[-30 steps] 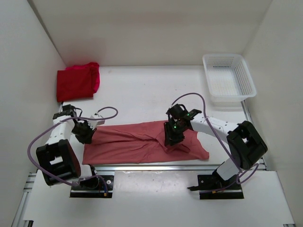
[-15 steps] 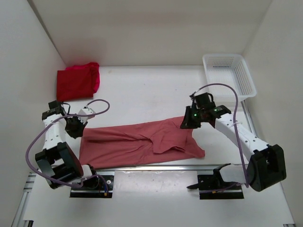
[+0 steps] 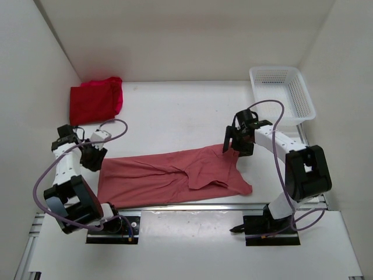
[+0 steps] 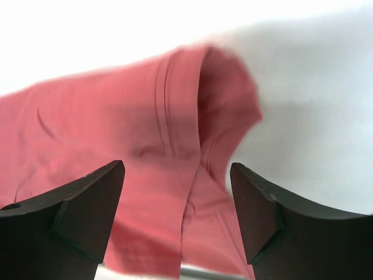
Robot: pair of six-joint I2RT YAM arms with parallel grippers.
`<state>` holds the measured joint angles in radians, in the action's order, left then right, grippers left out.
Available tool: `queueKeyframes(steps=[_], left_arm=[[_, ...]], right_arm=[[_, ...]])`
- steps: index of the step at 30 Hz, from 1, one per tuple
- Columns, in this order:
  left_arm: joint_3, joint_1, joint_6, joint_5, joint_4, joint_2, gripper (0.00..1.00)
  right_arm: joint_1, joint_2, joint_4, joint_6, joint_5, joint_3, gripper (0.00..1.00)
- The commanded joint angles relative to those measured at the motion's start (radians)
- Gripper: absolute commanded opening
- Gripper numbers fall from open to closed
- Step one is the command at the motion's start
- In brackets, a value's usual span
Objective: Fold and stack the t-shirts
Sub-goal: Rotate the tshirt 90 degrees
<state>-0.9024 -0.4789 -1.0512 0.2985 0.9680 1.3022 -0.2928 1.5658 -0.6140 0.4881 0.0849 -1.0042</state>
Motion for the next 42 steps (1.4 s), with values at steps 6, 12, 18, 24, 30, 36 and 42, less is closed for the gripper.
queueKeyframes(steps=[6,12,18,24,30,36,42], left_arm=[[0.048,0.195,0.336,-0.084,-0.328,0.006,0.6],[0.072,0.139,0.356,-0.075,-0.342,0.032,0.6],[0.053,0.102,0.315,-0.105,-0.304,0.042,0.6],[0.01,0.066,0.324,-0.125,-0.261,0.069,0.6],[-0.053,0.079,0.339,-0.141,-0.235,0.111,0.59],[-0.046,0.105,0.359,-0.099,-0.187,0.109,0.59],[0.043,0.146,0.353,-0.124,-0.198,0.088,0.58]], right_arm=[[0.014,0.174,-0.021,-0.055,-0.042,-0.134,0.72],[-0.025,0.295,-0.03,-0.112,-0.011,-0.226,0.01],[-0.019,0.483,-0.041,-0.183,0.02,-0.501,0.0],[-0.055,0.878,-0.309,-0.307,-0.124,-1.292,0.17],[-0.039,0.909,-0.268,-0.348,-0.146,-1.516,0.73],[-0.006,0.662,-0.284,-0.358,-0.201,-1.252,0.76],[0.004,0.407,-0.126,-0.26,-0.093,-0.753,0.7]])
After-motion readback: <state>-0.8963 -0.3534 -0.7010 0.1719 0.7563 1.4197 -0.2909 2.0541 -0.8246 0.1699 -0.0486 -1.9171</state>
